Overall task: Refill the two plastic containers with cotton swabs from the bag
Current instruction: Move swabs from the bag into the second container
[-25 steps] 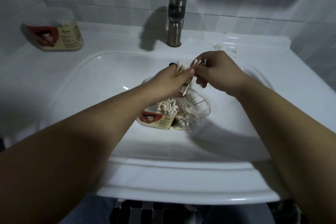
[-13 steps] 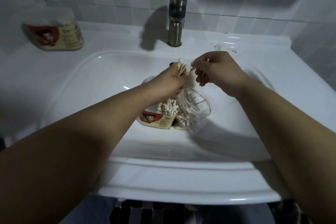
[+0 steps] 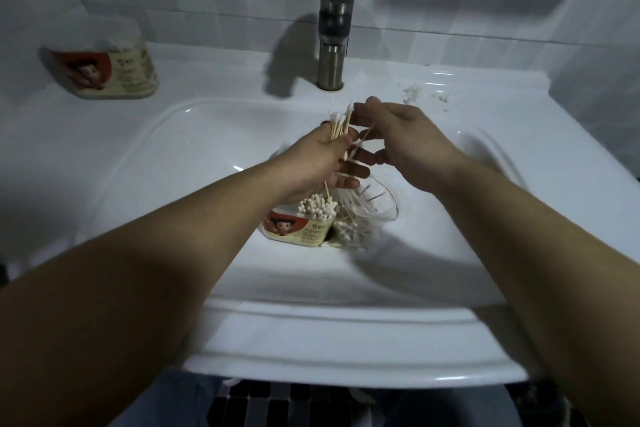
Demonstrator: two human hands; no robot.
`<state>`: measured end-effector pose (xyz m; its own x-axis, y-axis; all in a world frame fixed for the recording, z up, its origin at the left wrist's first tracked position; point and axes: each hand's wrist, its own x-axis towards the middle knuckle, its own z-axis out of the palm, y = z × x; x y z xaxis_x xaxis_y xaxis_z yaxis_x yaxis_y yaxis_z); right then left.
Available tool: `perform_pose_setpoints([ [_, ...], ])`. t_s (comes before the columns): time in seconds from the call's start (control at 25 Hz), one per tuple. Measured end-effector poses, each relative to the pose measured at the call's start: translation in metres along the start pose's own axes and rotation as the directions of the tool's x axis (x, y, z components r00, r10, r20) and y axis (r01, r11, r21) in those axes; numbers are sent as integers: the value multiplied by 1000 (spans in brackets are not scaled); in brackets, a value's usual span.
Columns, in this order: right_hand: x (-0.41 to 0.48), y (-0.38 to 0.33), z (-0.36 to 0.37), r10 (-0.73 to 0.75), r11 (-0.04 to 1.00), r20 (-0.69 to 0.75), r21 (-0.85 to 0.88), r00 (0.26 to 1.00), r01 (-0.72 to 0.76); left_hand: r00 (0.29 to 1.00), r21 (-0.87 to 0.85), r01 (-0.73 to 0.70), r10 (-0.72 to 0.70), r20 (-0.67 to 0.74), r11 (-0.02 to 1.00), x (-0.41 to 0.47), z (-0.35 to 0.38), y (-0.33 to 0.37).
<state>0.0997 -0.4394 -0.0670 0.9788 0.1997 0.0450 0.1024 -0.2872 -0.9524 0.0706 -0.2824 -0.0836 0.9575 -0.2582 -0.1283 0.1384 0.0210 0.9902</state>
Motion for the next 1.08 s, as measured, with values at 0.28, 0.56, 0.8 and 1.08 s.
perform_pose_setpoints([
  [0.28, -7, 0, 13, -63, 984, 48, -162, 997, 70, 999, -124, 14, -18, -29, 992, 4, 3, 3],
  [0.56, -16, -7, 10, 38, 842, 290, -524, 956, 126, 948, -424, -169, 30, -316, 890, 12, -8, 18],
  [0.8, -17, -14, 4, -10, 864, 231, -488, 973, 125, 877, -245, -201, 63, -476, 949, 18, -20, 11],
  [1.08, -12, -8, 3, -118, 895, -6, -434, 993, 103, 948, 46, -73, 83, -307, 996, 10, -18, 3],
])
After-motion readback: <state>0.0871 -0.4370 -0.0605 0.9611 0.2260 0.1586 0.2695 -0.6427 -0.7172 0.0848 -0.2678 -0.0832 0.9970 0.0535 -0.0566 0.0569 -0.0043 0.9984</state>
